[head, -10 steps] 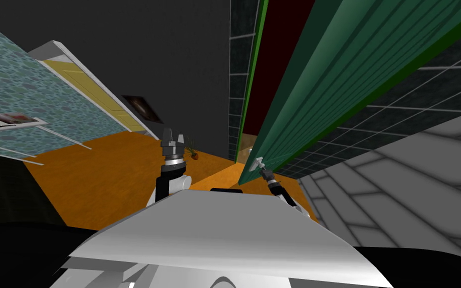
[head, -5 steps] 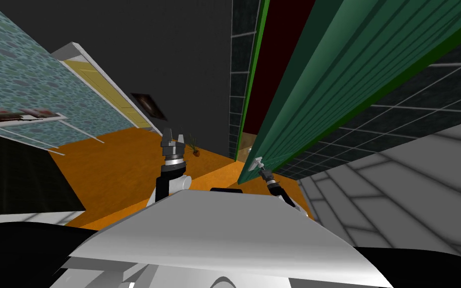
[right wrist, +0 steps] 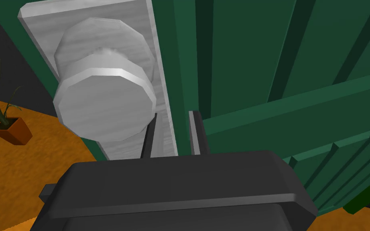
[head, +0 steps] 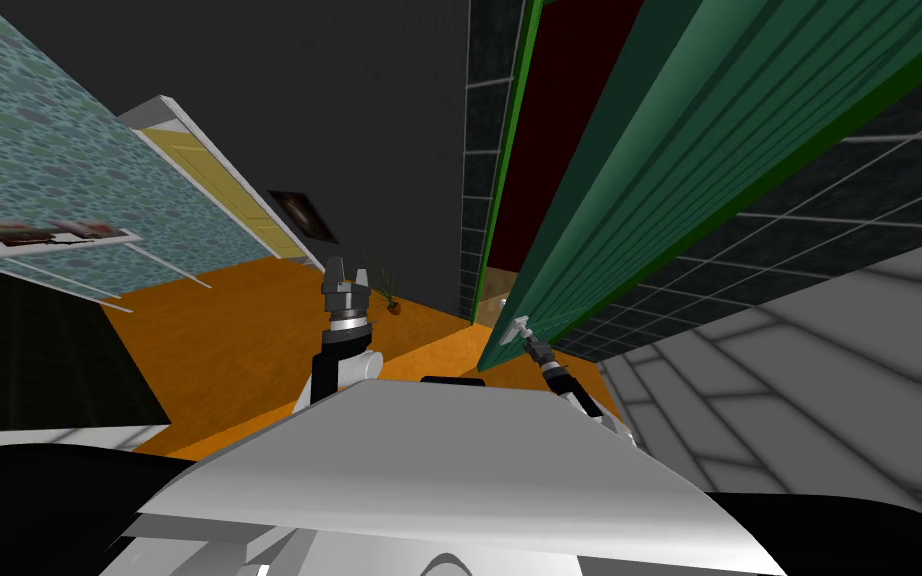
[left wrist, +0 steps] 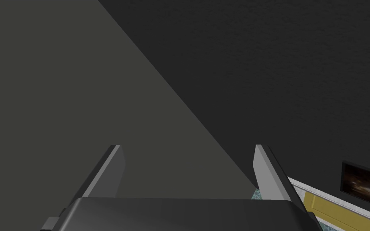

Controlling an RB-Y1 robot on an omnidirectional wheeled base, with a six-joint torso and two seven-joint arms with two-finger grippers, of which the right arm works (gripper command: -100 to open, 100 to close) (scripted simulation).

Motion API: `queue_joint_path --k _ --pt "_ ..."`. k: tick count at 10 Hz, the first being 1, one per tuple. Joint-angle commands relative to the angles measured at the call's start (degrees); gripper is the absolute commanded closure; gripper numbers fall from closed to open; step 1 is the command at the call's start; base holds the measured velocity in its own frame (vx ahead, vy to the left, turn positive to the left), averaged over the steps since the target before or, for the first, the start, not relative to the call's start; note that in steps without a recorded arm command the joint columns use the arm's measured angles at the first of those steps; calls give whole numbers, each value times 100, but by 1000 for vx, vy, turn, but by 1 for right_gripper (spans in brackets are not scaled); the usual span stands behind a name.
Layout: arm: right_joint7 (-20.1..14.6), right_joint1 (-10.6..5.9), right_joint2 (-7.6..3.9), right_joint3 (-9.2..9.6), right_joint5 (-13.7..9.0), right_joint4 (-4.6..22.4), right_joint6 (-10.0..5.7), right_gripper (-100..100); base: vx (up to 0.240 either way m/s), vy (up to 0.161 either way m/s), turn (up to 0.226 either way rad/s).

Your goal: Pull the door open

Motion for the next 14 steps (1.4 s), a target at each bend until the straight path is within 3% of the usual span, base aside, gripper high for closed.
queue_joint_path --k 1,2,3,8,9,14 --pt "-106 -16 -80 -21 -39 -168 -8 -100 60 53 10" --pt "-54 8 -52 -18 -35 -37 60 -100 48 4 -17" --pt "-54 8 -52 -18 -35 -37 60 100 9 -19 8" --pt "-54 8 -52 -18 -35 -37 60 100 -7 -4 0" --pt "-68 -13 -42 55 45 19 -71 -100 -116 -83 144" --pt "-98 -87 2 265 257 48 -459 -100 -193 -128 115"
